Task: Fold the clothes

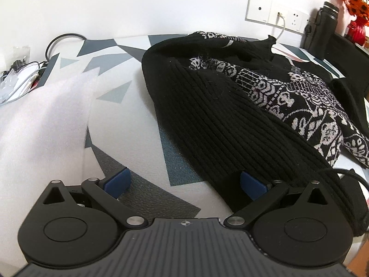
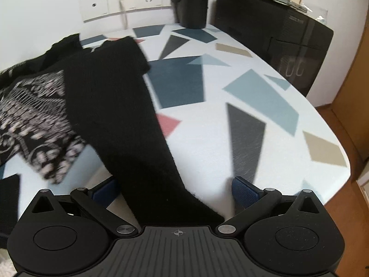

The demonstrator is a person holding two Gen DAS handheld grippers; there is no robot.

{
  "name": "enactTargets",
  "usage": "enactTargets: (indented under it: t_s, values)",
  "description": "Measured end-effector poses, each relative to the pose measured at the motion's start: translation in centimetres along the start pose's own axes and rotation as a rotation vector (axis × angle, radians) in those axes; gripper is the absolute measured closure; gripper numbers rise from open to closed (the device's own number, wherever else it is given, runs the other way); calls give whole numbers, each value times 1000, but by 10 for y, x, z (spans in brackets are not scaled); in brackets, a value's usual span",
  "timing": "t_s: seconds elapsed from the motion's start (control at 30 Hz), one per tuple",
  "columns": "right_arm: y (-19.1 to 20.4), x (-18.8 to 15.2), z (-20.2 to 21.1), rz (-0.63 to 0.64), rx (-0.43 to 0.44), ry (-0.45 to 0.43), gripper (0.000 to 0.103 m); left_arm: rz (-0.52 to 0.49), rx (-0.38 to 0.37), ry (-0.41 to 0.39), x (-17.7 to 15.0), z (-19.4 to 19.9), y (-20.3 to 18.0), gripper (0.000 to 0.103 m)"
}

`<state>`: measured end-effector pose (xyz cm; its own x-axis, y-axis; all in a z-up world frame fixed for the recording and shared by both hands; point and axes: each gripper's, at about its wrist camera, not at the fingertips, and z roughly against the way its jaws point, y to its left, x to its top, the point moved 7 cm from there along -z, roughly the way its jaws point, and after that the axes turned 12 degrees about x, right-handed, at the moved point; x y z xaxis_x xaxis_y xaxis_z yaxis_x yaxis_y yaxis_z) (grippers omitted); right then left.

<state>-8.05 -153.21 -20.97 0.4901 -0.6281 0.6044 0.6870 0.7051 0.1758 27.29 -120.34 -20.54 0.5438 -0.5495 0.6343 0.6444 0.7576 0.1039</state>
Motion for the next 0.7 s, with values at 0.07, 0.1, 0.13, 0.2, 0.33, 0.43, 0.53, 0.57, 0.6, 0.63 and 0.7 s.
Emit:
enactTargets:
  t_s: [0.07,0.1,0.13,0.2,0.33,0.43,0.53,0.57,0.6,0.63,0.7]
  values:
    - [-17,5,-1,-12,-8,3,1,23,22,21,0,1,-2,0]
    - [-26,8,-1,-18,-12,5,1,41,39,30,-1,2,-2,0]
    - [-35,10,-2,-24,-15,6,1,64,59,40,-2,3,-3,0]
    - [-49,11,-1,-26,-8,3,1,105,99,58,-4,5,-6,0]
    - [-55,12,-3,52,45,8,1,184,164,86,-8,10,-7,0]
    - [-54,15,-4,92,73,9,1,243,206,103,-13,15,-8,0]
    - [-53,16,-5,113,89,3,1,283,238,118,-18,21,-11,0]
    - [-52,16,-5,117,93,-1,1,287,244,119,-19,22,-12,0]
    - [-52,16,-6,122,96,-6,1,289,248,117,-19,22,-12,0]
    - [-52,16,-6,126,99,-9,1,292,251,114,-20,23,-12,0]
    - [-52,16,-6,129,102,-14,1,296,258,103,-21,24,-13,0]
